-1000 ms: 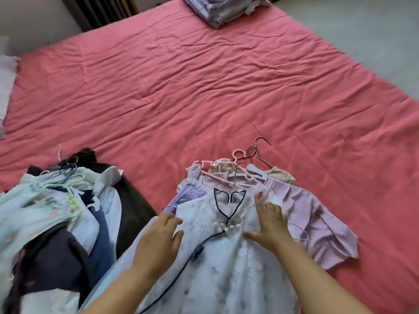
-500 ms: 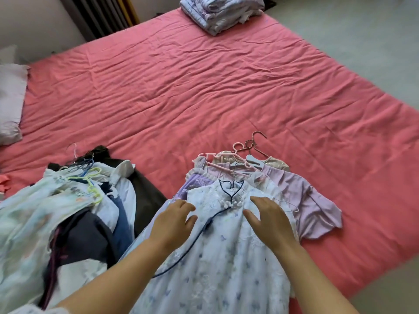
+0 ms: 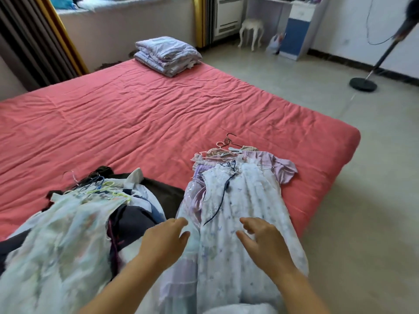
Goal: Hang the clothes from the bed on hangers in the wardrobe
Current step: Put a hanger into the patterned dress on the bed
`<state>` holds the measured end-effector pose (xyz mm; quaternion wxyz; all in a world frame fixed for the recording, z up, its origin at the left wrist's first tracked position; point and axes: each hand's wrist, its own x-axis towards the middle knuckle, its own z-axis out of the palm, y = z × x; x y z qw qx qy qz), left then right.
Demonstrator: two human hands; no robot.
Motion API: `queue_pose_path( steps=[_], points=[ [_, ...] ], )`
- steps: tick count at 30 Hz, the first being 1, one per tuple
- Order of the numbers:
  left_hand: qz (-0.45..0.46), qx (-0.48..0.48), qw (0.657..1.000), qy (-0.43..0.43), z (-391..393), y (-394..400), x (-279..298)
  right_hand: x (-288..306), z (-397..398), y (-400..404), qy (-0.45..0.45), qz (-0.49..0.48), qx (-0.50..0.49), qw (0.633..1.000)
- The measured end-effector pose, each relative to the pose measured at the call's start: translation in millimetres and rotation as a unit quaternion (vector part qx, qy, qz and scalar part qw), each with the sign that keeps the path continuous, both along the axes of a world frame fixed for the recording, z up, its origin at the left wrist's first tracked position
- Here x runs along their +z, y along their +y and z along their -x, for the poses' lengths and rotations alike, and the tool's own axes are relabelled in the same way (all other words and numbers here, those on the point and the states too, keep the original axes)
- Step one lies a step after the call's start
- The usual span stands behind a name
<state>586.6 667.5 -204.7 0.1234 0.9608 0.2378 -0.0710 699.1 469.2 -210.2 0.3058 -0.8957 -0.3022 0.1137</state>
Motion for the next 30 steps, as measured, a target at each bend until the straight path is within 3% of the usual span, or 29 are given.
queue_pose_path(
  steps=[13,20,30],
  points=[
    [0.038,-0.139,0.989,-0.022,164.4,-57.9,19.9,46.3,215.9,-81.4,-0.058,0.021,-0.150,0.987],
    [0.034,-0.245,0.968,-0.047,237.5,-110.3,29.0,36.7,360.1,-141.7,-0.069,0.013,-0.260,0.963],
    [0.059,-0.459,0.887,0.006,380.5,-188.9,32.7,35.7,598.7,-203.0,-0.019,0.008,-0.481,0.876]
  ],
)
